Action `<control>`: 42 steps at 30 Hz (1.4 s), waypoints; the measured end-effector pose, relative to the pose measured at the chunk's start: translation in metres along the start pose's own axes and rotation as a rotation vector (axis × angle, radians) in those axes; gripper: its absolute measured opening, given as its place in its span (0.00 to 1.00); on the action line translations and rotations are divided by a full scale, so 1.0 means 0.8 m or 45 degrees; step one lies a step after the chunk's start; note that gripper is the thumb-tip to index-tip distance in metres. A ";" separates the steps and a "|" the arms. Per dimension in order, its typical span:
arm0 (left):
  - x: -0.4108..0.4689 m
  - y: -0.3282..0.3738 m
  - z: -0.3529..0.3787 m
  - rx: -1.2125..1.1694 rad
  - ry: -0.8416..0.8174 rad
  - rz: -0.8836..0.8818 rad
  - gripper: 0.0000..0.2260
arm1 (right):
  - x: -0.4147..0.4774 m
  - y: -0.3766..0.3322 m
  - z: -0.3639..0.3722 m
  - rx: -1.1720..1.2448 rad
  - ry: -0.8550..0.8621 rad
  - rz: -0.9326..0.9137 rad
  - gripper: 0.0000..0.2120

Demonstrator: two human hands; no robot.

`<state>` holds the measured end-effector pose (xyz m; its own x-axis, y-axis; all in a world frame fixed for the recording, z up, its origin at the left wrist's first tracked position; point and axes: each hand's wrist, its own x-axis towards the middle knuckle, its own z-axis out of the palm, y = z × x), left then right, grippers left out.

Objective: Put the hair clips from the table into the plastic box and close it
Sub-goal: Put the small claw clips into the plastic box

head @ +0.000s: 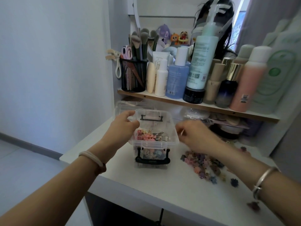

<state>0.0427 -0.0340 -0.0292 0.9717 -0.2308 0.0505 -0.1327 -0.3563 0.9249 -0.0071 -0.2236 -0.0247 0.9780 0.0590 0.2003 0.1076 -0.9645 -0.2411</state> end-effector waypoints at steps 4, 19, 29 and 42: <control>0.001 -0.001 0.000 -0.007 -0.008 0.000 0.21 | 0.004 -0.012 -0.036 0.515 0.359 -0.013 0.05; -0.005 0.002 0.003 0.015 -0.023 -0.040 0.21 | -0.043 0.002 0.008 -0.258 -0.290 -0.127 0.12; -0.009 0.004 0.005 0.012 -0.040 -0.051 0.20 | -0.031 -0.001 -0.018 0.083 0.314 -0.041 0.04; -0.013 0.009 0.009 0.020 -0.023 -0.054 0.21 | -0.023 0.001 -0.015 0.042 -0.274 0.125 0.17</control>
<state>0.0303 -0.0403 -0.0258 0.9729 -0.2314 0.0046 -0.0947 -0.3799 0.9202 -0.0273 -0.2282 -0.0174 0.9992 0.0225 -0.0319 0.0127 -0.9597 -0.2807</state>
